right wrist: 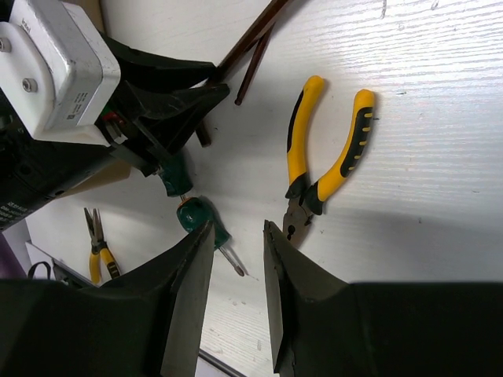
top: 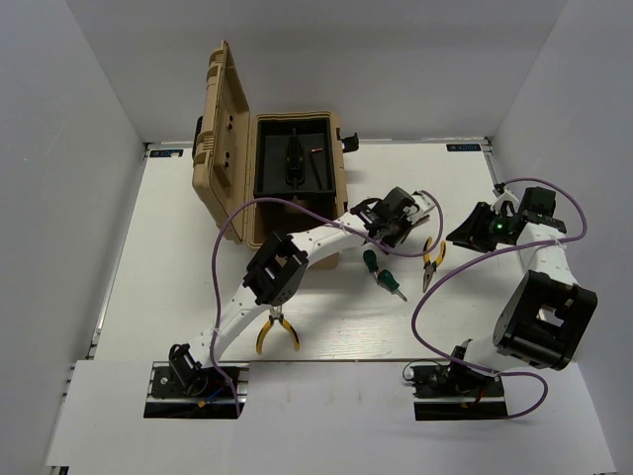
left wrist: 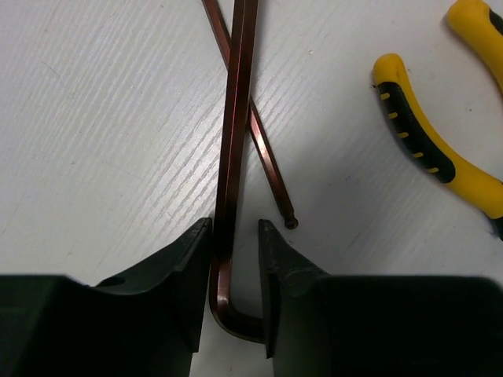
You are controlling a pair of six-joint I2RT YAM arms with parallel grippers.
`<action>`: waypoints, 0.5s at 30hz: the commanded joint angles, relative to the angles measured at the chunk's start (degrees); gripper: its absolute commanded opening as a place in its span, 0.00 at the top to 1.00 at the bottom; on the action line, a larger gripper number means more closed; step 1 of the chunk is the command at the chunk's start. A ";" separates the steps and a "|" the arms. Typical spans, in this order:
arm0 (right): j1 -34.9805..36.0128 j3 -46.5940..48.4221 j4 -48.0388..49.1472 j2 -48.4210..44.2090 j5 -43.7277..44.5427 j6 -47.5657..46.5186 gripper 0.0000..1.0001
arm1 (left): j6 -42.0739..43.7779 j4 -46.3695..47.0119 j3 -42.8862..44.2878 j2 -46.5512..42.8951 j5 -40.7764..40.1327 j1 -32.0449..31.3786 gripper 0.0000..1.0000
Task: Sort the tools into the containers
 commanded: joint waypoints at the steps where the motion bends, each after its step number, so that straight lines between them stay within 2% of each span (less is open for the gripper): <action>1: -0.58 -0.06 -0.61 0.36 -1.93 -0.24 0.62 | -0.81 -5.48 -3.85 0.22 -2.02 -0.62 0.65; 3: -0.59 -0.06 -0.61 0.18 -2.02 -0.15 0.62 | -0.81 -5.48 -3.85 0.22 -2.02 -1.15 0.72; 4: -0.67 0.11 -0.60 0.18 -2.10 -0.06 0.62 | -0.81 -5.48 -3.85 0.83 -2.02 -1.15 0.81; 9: -1.03 0.03 -0.69 0.18 -2.36 -0.06 0.62 | -0.81 -5.48 -3.85 -0.56 -1.50 -2.21 0.98; 15: -1.20 0.03 -0.87 -0.34 -2.89 0.11 0.62 | -0.81 -5.48 -1.40 -4.52 -4.30 -2.21 1.00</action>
